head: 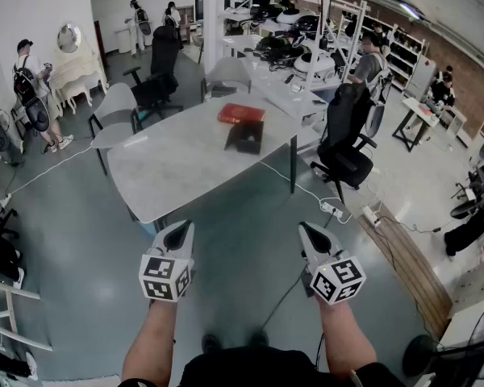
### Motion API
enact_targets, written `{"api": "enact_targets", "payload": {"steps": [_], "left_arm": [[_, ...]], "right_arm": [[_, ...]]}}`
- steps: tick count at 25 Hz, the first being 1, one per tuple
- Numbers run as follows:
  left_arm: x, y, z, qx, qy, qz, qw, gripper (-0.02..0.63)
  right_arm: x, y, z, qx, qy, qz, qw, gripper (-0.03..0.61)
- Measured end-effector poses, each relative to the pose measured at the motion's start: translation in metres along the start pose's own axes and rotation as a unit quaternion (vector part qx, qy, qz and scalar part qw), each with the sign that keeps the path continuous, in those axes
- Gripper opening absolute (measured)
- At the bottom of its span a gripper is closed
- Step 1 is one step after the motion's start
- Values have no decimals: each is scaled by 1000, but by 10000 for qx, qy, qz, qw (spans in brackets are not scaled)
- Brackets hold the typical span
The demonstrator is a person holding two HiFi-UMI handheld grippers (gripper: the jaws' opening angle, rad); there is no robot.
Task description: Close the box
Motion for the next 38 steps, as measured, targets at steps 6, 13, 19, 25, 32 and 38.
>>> {"api": "enact_targets", "payload": {"steps": [6, 13, 19, 25, 32, 38], "left_arm": [[4, 0, 4, -1, 31, -70, 10000, 11], [11, 3, 27, -190, 71, -125, 9997, 11], [19, 12, 68, -95, 17, -182, 9998, 11], [26, 25, 103, -48, 122, -207, 9997, 11], [35, 15, 117, -1, 103, -339, 9994, 11], [62, 9, 100, -115, 108, -268, 9995, 11]], "right_arm": [[-2, -7, 5, 132, 22, -22, 9999, 0], [-15, -12, 26, 240, 88, -64, 9997, 0], [-38, -7, 49, 200, 233, 28, 9995, 2], [-60, -17, 73, 263, 370, -191, 9988, 2], [-59, -28, 89, 342, 428, -410, 9977, 2], [-32, -25, 97, 258, 451, -561, 9971, 2]]}}
Point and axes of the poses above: the fingertips, and each gripper's own axes: x forward along the fingers, z to its right, y out of its top, the point moved 5 cm from there along -x, backward along the fingers, and after that the axes turned 11 degrees about x, right-handed, at the moved point
